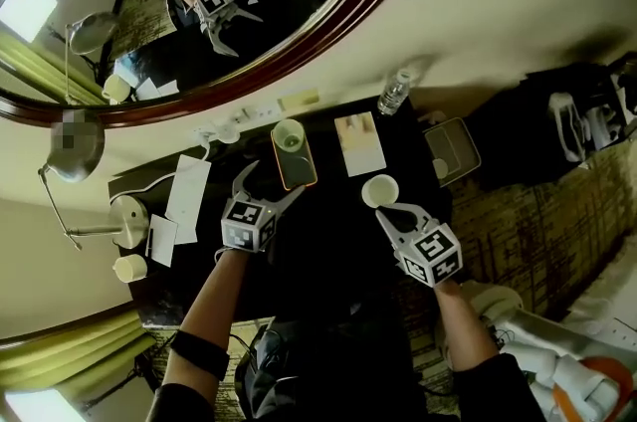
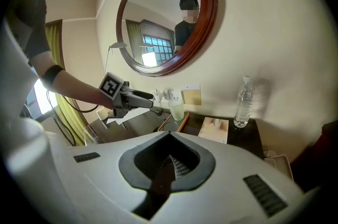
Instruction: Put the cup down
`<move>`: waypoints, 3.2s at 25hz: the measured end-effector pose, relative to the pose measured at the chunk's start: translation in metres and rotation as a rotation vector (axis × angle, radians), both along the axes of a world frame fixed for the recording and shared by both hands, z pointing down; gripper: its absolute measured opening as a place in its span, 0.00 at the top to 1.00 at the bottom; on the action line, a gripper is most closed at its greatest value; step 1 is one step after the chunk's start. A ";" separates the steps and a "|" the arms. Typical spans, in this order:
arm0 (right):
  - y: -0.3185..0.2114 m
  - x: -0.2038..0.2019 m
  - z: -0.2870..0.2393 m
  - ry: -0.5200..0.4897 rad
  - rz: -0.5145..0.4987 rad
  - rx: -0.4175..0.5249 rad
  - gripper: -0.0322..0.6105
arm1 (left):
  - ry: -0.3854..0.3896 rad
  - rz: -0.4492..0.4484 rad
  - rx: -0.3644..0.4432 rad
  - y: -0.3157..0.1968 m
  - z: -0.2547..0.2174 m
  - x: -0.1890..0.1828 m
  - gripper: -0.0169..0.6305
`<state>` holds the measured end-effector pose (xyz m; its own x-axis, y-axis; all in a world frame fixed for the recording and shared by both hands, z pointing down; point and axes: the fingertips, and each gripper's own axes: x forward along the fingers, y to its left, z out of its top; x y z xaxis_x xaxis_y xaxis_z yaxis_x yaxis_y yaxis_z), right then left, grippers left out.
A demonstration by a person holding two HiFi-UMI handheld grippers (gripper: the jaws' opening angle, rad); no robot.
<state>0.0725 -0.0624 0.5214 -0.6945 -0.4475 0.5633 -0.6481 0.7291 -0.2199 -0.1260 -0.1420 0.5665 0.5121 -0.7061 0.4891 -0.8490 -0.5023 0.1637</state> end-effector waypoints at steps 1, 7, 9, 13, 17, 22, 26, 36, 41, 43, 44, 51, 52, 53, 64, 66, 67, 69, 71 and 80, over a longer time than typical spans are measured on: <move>-0.002 -0.006 0.003 -0.002 -0.009 -0.001 0.94 | -0.006 0.000 0.001 -0.008 0.006 0.000 0.23; -0.012 -0.046 0.010 -0.041 -0.071 0.002 0.94 | -0.032 -0.025 0.004 -0.056 0.031 -0.006 0.19; -0.011 -0.057 0.015 -0.044 -0.091 -0.003 0.94 | -0.045 -0.031 -0.006 -0.068 0.044 -0.007 0.18; -0.008 -0.069 0.029 -0.032 -0.126 -0.016 0.94 | -0.049 -0.033 -0.012 -0.089 0.068 -0.005 0.18; -0.001 -0.074 0.038 -0.032 -0.129 -0.027 0.94 | -0.075 -0.020 -0.013 -0.105 0.089 -0.006 0.18; 0.002 -0.069 0.044 -0.040 -0.109 -0.029 0.94 | -0.101 0.034 -0.008 -0.116 0.098 0.004 0.19; 0.005 -0.058 0.047 -0.036 -0.097 -0.034 0.94 | -0.145 0.042 -0.013 -0.118 0.107 0.008 0.32; 0.023 -0.046 0.050 -0.031 -0.091 -0.058 0.94 | -0.138 0.093 0.022 -0.097 0.080 0.016 0.39; 0.029 -0.038 0.053 -0.025 -0.076 -0.065 0.94 | -0.095 0.135 0.044 -0.063 0.051 0.038 0.39; 0.030 -0.033 0.053 -0.021 -0.065 -0.066 0.94 | -0.076 0.156 0.038 -0.045 0.035 0.054 0.39; 0.031 -0.030 0.054 -0.019 -0.058 -0.067 0.94 | -0.075 0.172 0.039 -0.037 0.032 0.061 0.39; 0.034 -0.011 0.057 -0.007 -0.026 -0.072 0.94 | -0.063 0.263 0.046 0.011 0.031 0.095 0.39; 0.034 -0.009 0.057 -0.008 -0.020 -0.073 0.94 | -0.059 0.268 0.045 0.016 0.031 0.099 0.39; 0.034 -0.007 0.058 -0.009 -0.013 -0.075 0.94 | -0.058 0.275 0.041 0.022 0.033 0.103 0.39; 0.039 0.021 0.068 0.006 0.037 -0.089 0.94 | -0.087 0.344 -0.004 0.067 0.069 0.133 0.39; 0.040 0.024 0.069 0.007 0.043 -0.088 0.94 | -0.092 0.350 -0.009 0.070 0.076 0.136 0.39; 0.040 0.026 0.069 0.007 0.044 -0.088 0.94 | -0.093 0.350 -0.012 0.071 0.079 0.137 0.39; 0.043 0.028 0.070 0.007 0.046 -0.090 0.94 | -0.097 0.346 -0.021 0.074 0.086 0.138 0.39; 0.044 0.032 0.071 0.007 0.049 -0.089 0.94 | -0.100 0.338 -0.033 0.076 0.093 0.138 0.39; 0.046 0.045 0.078 0.005 0.061 -0.090 0.94 | -0.102 0.319 -0.040 0.079 0.097 0.139 0.22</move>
<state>0.1176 -0.0167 0.5991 -0.6650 -0.4362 0.6062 -0.6916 0.6660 -0.2793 0.0126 -0.0633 0.6638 0.6508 -0.4978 0.5733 -0.6634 -0.7400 0.1105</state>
